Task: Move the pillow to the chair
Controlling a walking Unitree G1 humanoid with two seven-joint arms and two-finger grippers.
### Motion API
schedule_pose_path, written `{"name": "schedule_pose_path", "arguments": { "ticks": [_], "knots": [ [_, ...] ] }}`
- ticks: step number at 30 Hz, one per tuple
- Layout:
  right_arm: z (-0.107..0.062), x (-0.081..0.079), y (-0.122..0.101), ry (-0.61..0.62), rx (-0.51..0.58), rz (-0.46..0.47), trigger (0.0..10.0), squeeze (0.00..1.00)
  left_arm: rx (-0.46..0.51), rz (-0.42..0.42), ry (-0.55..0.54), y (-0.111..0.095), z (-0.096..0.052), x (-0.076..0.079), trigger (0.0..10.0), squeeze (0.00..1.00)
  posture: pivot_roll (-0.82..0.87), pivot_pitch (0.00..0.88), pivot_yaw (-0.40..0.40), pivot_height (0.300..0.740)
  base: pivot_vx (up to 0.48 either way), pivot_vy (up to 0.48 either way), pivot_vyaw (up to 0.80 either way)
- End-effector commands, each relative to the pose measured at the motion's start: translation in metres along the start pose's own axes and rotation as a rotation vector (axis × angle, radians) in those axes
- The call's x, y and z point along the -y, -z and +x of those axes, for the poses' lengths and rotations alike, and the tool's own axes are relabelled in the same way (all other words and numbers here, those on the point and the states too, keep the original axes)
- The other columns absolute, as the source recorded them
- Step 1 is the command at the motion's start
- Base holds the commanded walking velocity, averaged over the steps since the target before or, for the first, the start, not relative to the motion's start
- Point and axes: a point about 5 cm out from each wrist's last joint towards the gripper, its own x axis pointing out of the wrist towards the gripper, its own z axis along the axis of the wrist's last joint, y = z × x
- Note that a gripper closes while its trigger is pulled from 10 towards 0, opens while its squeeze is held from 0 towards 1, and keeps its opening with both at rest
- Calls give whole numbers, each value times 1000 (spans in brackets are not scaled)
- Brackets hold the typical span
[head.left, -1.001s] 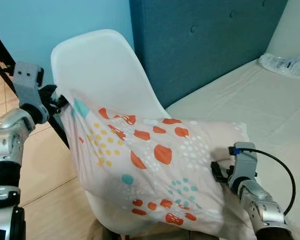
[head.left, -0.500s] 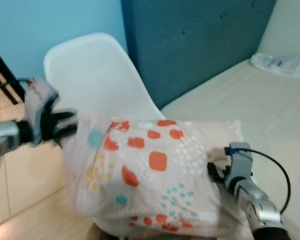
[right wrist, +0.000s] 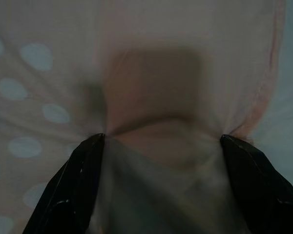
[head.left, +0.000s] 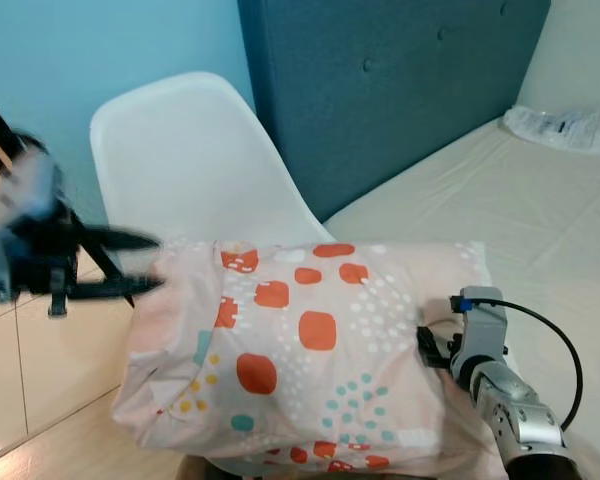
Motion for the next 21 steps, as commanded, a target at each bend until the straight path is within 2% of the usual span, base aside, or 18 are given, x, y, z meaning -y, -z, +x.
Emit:
{"name": "schedule_pose_path", "arguments": {
  "ticks": [1,2,4,5,6,8,9,10,11,12,13,15,16,18,19,21],
  "knots": [
    [0,-3,19,0,-78,13,10000,0,120,-29,-131,-3,1,-13,10000,0,-86,134,113,598,0,0,0],
    [0,-3,19,0,-78,13,10000,0,120,-29,-131,-3,1,-13,10000,0,-86,134,113,598,0,0,0],
    [0,-2,18,10,-71,19,10000,0,176,-90,-206,2,6,-21,10000,0,-86,134,113,598,0,0,0],
    [0,2,17,40,-54,39,10000,0,180,-119,-310,11,16,-28,10000,0,-87,134,111,598,0,0,0],
    [0,2,17,40,-54,39,10000,0,180,-119,-310,11,16,-28,10000,0,-87,134,111,598,0,0,0],
    [1,7,10,64,2,120,10000,0,202,-206,-379,26,31,-29,10000,0,-89,136,112,598,0,0,0],
    [0,15,0,109,81,172,10000,0,213,-282,-394,39,45,-22,10000,0,-87,136,109,598,0,0,0],
    [-1,17,-3,123,107,184,10000,0,211,-303,-397,43,49,-20,10000,0,-87,136,109,598,0,0,0],
    [-1,17,-3,123,107,184,10000,0,211,-303,-397,43,49,-20,10000,0,-87,136,109,598,0,0,0],
    [-3,24,-11,162,164,214,10000,0,187,-343,-413,56,59,-14,10000,0,-86,138,110,598,0,0,0],
    [-5,29,-18,186,213,238,10000,0,134,-356,-438,69,69,-8,10000,0,-87,140,108,598,0,0,0],
    [-8,33,-25,208,260,259,10000,0,75,-356,-461,82,80,-1,10000,0,-87,140,110,598,0,0,0],
    [-9,37,-26,227,260,260,10000,0,42,-416,-465,97,95,12,10000,0,-92,141,107,598,0,0,0],
    [-9,38,-26,234,253,262,10000,0,30,-439,-470,102,101,18,10000,0,-92,142,107,598,0,0,0],
    [-7,37,-19,222,209,294,10000,0,-37,-439,-484,116,111,30,10000,0,-94,143,105,598,0,0,0],
    [-6,35,-12,199,174,318,10000,0,-71,-440,-505,122,114,34,10000,0,-95,143,105,598,0,0,0]
  ]
}}
